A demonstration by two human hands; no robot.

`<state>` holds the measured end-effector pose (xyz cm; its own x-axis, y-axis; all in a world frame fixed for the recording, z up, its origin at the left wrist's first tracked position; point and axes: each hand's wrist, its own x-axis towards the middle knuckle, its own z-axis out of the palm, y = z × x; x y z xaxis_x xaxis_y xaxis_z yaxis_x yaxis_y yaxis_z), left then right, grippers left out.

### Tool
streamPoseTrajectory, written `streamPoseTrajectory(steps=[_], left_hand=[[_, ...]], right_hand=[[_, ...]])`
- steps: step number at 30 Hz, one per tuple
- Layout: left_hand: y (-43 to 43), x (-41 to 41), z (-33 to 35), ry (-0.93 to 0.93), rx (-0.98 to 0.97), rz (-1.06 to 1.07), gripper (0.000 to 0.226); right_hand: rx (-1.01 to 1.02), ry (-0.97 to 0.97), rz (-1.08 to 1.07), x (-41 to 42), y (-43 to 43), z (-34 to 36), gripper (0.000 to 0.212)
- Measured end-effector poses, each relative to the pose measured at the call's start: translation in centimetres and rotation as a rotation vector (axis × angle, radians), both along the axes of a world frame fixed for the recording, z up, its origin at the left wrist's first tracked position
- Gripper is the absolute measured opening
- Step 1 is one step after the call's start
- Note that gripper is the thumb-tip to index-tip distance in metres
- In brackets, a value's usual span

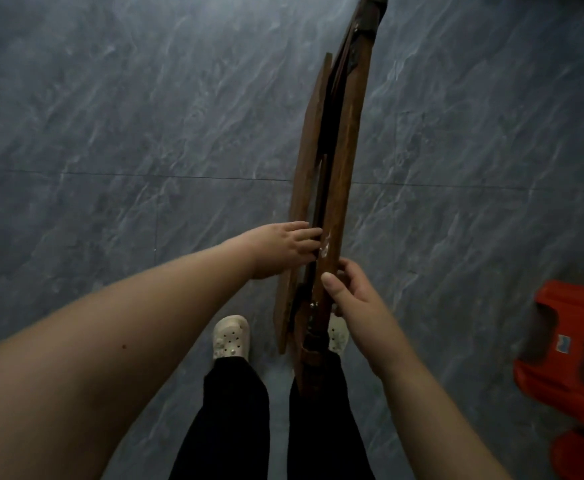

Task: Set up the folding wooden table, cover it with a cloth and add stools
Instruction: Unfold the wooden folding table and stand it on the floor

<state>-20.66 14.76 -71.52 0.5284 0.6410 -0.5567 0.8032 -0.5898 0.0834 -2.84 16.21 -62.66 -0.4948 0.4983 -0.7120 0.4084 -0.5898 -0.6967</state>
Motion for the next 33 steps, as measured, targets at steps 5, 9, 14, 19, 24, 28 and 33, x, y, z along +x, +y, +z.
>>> streamPoseTrajectory(steps=[5, 9, 14, 19, 24, 28, 33], left_hand=[[1.5, -0.8, -1.6, 0.063, -0.018, -0.015, 0.061], [1.8, -0.3, -2.2, 0.135, -0.002, -0.017, 0.058], [2.7, 0.9, -2.5, 0.078, -0.019, 0.051, 0.047], [3.7, 0.2, -1.8, 0.04, -0.03, 0.02, 0.039], [3.1, -3.1, -0.9, 0.055, -0.027, -0.084, 0.03], [1.8, -6.9, 1.3, 0.07, -0.127, -0.109, 0.019], [-0.1, -11.5, 6.9, 0.163, -0.278, -0.096, 0.023]], right_hand=[[-0.051, 0.025, 0.017, 1.2, 0.8, 0.0, 0.025], [-0.116, 0.024, 0.002, 1.6, 1.0, -0.1, 0.023], [-0.124, 0.024, 0.007, 1.5, 1.0, -0.1, 0.022], [-0.114, 0.018, 0.059, 0.4, 0.8, 0.3, 0.022], [-0.077, 0.015, 0.041, -0.6, 0.1, 0.6, 0.022], [-0.042, 0.001, 0.001, -1.0, -0.4, 0.7, 0.021], [-0.031, -0.04, 0.027, -2.3, -0.9, 1.4, 0.021]])
